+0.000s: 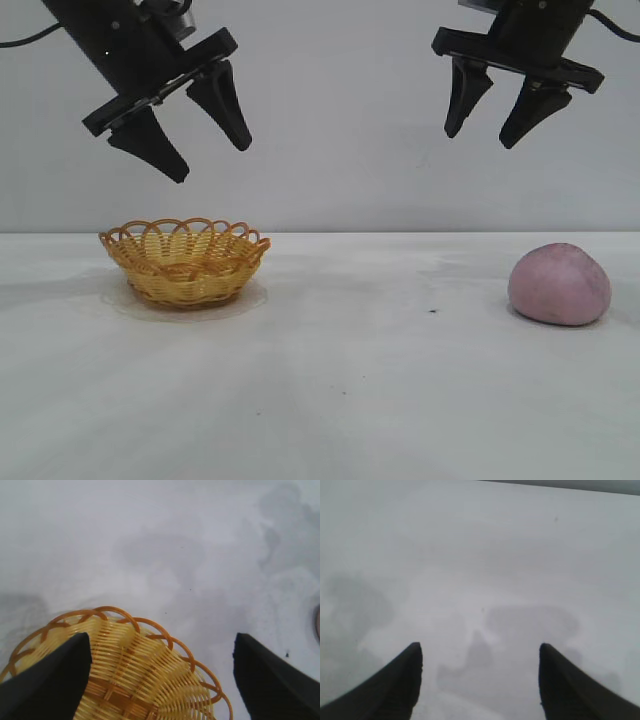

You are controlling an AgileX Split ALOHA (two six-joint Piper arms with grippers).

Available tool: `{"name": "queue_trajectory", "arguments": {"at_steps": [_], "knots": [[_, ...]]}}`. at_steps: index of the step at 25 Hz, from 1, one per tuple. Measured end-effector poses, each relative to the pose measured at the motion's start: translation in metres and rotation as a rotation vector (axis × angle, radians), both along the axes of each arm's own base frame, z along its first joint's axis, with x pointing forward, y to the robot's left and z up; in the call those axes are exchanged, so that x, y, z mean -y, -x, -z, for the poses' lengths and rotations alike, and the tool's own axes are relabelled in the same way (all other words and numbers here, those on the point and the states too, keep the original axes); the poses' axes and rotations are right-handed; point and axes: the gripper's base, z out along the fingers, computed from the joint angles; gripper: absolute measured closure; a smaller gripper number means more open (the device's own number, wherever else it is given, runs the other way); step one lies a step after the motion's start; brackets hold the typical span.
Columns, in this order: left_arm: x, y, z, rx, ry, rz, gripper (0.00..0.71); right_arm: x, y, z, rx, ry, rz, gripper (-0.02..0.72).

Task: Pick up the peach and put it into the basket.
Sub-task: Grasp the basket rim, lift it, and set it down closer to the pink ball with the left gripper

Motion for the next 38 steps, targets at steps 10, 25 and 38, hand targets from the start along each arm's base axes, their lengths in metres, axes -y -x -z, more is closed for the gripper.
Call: {"name": "queue_trajectory", "arguments": {"at_steps": [10,25,38], "knots": [[0.000,0.000,0.000,-0.001,0.000,0.000,0.191,0.000,0.000,0.000,-0.001,0.004,-0.002,0.277],[-0.022,-0.007,-0.025,0.073,-0.460,0.322,0.191,0.000,0.002,0.001,-0.017,0.012,-0.010,0.277],[-0.022,-0.038,0.007,0.015,-0.574,0.472,0.191,0.001,0.003,0.002,-0.034,0.017,-0.018,0.277]]}}
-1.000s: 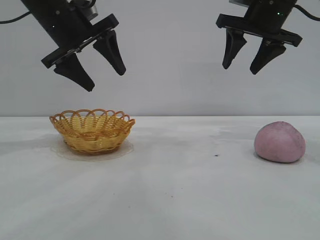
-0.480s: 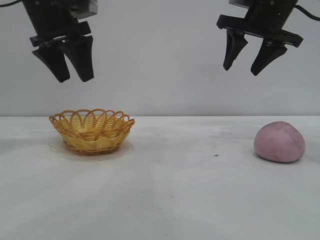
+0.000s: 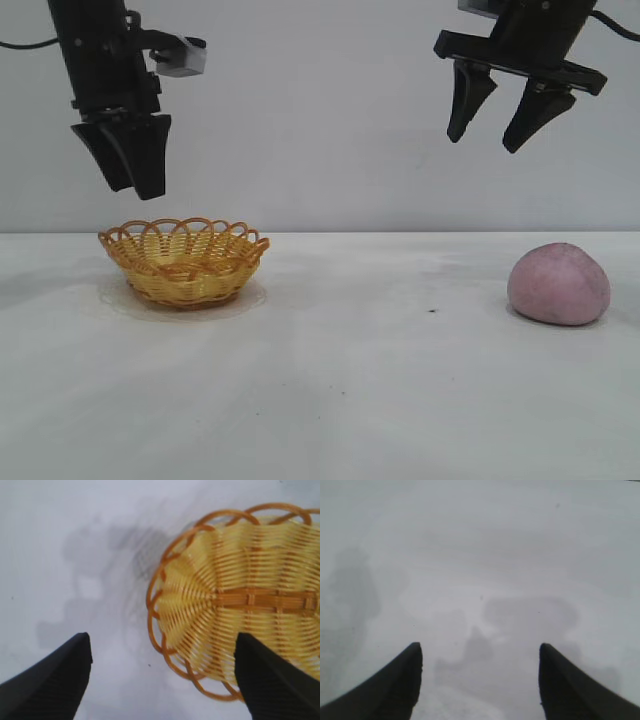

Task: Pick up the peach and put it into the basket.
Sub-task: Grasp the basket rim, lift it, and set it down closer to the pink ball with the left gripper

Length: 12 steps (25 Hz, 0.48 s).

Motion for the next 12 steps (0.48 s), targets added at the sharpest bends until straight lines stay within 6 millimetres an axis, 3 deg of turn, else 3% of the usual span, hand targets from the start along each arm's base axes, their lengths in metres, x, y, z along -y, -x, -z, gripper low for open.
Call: {"name": "queue_trajectory", "arguments": {"at_steps": [12], "knots": [[0.006,-0.016,0.037,-0.067,0.012,0.007,0.191,0.001,0.000,0.000,-0.004,0.010,-0.005,0.277]]}}
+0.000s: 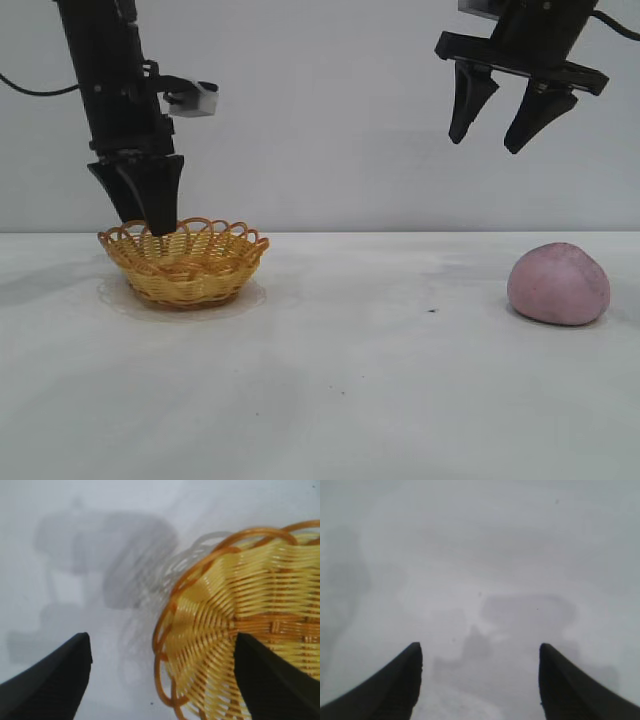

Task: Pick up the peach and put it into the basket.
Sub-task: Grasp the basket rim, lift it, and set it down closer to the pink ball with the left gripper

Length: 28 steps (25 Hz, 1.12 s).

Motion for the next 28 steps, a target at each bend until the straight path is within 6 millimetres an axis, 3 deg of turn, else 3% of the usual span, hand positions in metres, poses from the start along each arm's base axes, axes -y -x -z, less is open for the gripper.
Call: {"name": "queue_trajectory", "arguments": {"at_steps": [5,7,10,12,15,17,18,28], "knots": [[0.006,-0.005,0.015,-0.011,-0.001,0.009,0.191,0.000,0.000,0.000,0.000,0.002,-0.001,0.277],[0.007,-0.006,0.020,-0.020,-0.001,0.011,0.305,0.000,0.000,0.001,-0.003,0.002,-0.001,0.277],[0.009,-0.005,0.020,-0.028,0.005,0.015,0.571,0.000,0.000,0.001,-0.002,0.008,-0.003,0.277],[0.008,-0.004,0.017,-0.043,-0.001,0.017,0.644,0.001,0.000,0.001,-0.001,0.010,-0.004,0.277],[0.008,-0.004,0.005,-0.078,-0.007,-0.026,0.629,0.001,0.000,0.001,-0.003,0.012,-0.005,0.277],[0.008,-0.007,-0.006,-0.064,0.007,-0.071,0.655,0.001,0.000,0.001,-0.003,0.012,-0.005,0.277],[0.009,-0.009,-0.014,-0.049,0.018,-0.108,0.710,0.001,0.000,0.001,-0.003,0.014,-0.006,0.277],[0.006,-0.001,-0.081,-0.042,0.249,-0.505,0.710,0.003,0.000,0.002,0.003,0.047,-0.017,0.277]]}}
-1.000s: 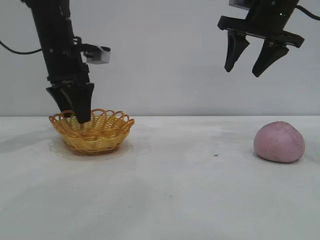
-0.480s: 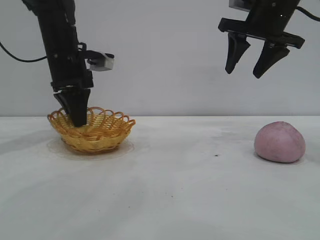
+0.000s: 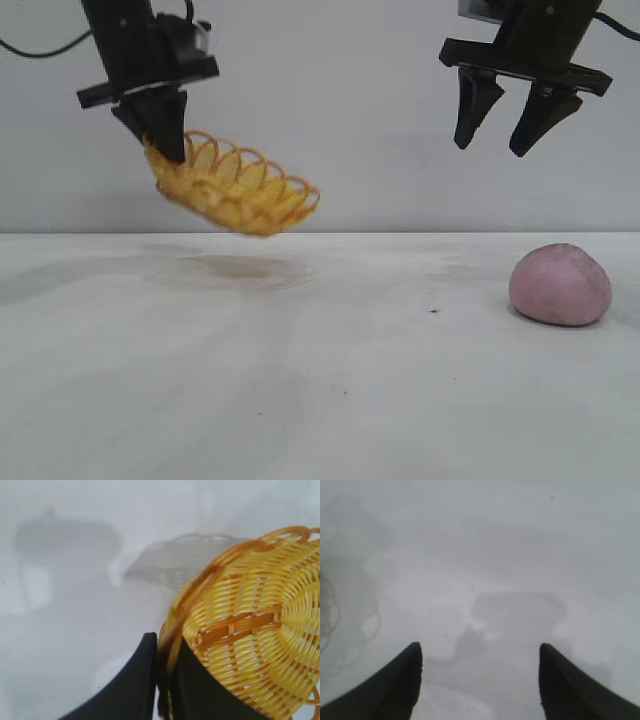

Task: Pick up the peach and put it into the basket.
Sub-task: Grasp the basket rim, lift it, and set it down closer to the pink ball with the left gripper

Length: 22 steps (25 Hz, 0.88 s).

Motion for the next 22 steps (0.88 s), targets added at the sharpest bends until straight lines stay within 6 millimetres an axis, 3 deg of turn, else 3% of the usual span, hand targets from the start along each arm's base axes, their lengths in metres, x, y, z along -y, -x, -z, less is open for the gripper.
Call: {"name": "queue_trajectory", "arguments": {"at_steps": [5,11,18,22], "knots": [[0.008,0.020,0.002,-0.110,0.135,-0.039,0.710,0.000,0.000,0.000,0.006,0.003,0.000,0.277],[0.017,0.058,0.039,-0.328,0.235,-0.051,0.710,0.000,-0.002,-0.001,0.025,0.001,0.005,0.277],[0.054,0.108,0.069,-0.288,0.317,-0.123,0.710,0.000,-0.003,-0.002,0.039,0.000,0.009,0.277],[0.063,0.120,0.088,-0.257,0.412,-0.211,0.710,0.000,-0.003,-0.002,0.041,0.000,0.010,0.277]]}}
